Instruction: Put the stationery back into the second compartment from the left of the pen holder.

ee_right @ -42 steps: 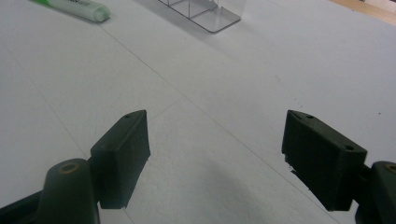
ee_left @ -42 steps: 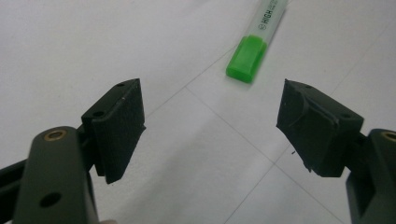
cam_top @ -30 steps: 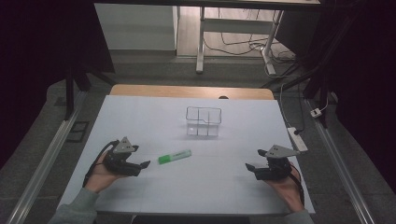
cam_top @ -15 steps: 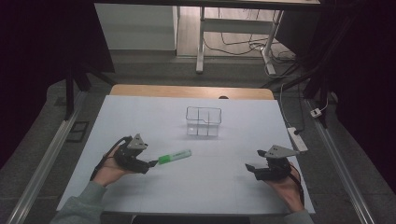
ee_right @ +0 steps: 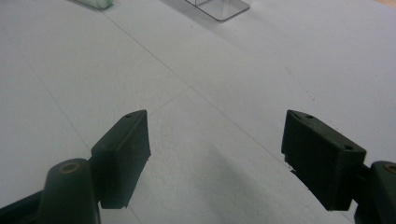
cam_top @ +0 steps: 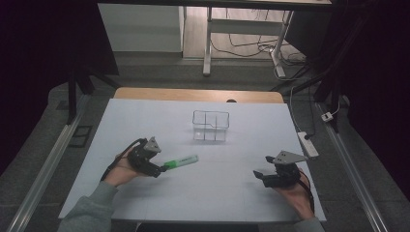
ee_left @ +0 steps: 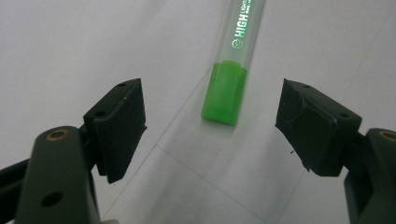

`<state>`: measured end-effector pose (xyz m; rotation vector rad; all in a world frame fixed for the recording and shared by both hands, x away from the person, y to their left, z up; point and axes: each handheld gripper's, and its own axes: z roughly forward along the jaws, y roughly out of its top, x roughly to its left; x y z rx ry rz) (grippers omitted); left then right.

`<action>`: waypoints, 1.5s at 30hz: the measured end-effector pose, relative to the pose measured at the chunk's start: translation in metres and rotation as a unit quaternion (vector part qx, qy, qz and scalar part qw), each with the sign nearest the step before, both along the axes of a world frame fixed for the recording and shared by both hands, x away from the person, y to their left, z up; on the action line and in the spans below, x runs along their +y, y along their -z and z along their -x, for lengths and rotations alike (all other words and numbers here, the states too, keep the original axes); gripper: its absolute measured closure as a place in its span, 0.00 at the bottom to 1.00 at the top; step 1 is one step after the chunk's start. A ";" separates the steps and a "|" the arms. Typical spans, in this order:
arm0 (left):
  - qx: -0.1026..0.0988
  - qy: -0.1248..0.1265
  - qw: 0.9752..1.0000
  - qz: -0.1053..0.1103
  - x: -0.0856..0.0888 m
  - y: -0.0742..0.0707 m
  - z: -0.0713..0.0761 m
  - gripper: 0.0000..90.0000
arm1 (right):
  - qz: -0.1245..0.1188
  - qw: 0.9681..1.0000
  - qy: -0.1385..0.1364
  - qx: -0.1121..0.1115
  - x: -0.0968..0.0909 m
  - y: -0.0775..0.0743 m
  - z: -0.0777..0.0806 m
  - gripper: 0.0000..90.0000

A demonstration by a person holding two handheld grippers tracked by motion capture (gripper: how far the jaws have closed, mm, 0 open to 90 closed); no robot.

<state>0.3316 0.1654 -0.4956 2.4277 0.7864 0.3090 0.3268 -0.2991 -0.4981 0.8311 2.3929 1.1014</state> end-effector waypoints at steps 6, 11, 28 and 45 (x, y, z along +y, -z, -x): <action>0.014 0.015 1.000 -0.021 -0.010 0.004 -0.011 0.27 | 0.004 1.000 0.001 0.003 0.000 0.001 0.000 0.26; 0.024 0.030 0.999 -0.034 -0.018 0.008 -0.018 0.27 | 0.003 1.000 0.003 0.005 -0.001 0.002 -0.001 0.26; 0.034 0.056 0.995 -0.069 -0.035 0.017 -0.028 0.32 | 0.007 1.000 0.002 0.014 -0.001 0.004 -0.001 0.26; 0.065 0.104 0.990 -0.068 -0.037 0.020 -0.032 0.71 | 0.008 1.000 0.003 0.015 0.001 0.005 -0.001 0.26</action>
